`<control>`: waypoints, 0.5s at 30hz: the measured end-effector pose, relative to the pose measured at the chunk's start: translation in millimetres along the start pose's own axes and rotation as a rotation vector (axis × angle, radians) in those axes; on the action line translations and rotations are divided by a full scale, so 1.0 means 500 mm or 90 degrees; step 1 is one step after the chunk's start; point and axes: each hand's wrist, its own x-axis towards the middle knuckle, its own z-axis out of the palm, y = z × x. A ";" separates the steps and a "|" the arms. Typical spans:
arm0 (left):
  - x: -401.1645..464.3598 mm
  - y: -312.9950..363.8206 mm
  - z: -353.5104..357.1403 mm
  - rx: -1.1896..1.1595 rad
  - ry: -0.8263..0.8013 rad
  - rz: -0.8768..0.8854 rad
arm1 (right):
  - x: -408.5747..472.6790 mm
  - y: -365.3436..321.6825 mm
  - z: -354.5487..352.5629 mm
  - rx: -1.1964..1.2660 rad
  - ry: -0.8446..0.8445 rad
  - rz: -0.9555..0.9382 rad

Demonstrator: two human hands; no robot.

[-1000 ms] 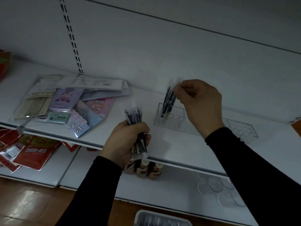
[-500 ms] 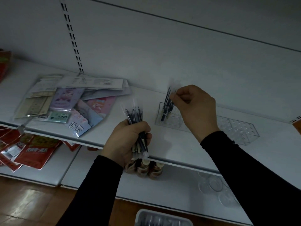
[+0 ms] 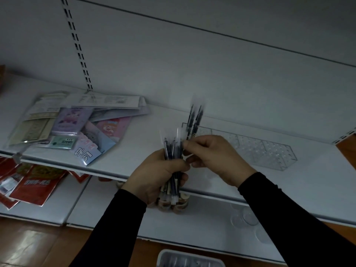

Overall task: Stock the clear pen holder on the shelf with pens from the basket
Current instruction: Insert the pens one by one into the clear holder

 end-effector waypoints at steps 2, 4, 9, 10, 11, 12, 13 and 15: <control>-0.001 0.001 -0.001 -0.005 -0.015 -0.006 | 0.000 -0.001 -0.007 0.090 -0.025 0.042; -0.003 0.000 0.000 -0.005 -0.024 -0.009 | -0.001 -0.002 -0.011 0.104 -0.042 0.058; -0.004 0.000 0.008 -0.022 -0.032 -0.014 | 0.001 0.000 -0.008 0.123 -0.013 0.074; -0.003 0.000 0.008 -0.028 -0.031 -0.015 | 0.002 0.000 -0.006 0.135 -0.008 0.075; -0.003 0.002 0.008 -0.035 -0.028 -0.016 | 0.002 0.000 -0.005 0.154 -0.002 0.076; -0.002 0.003 0.007 -0.047 -0.021 -0.018 | 0.003 0.000 -0.005 0.176 0.012 0.075; -0.001 0.004 0.005 -0.061 -0.009 -0.021 | 0.003 -0.001 -0.006 0.195 0.036 0.070; 0.001 0.005 -0.002 -0.087 0.022 -0.025 | 0.008 -0.005 -0.017 0.221 0.107 0.046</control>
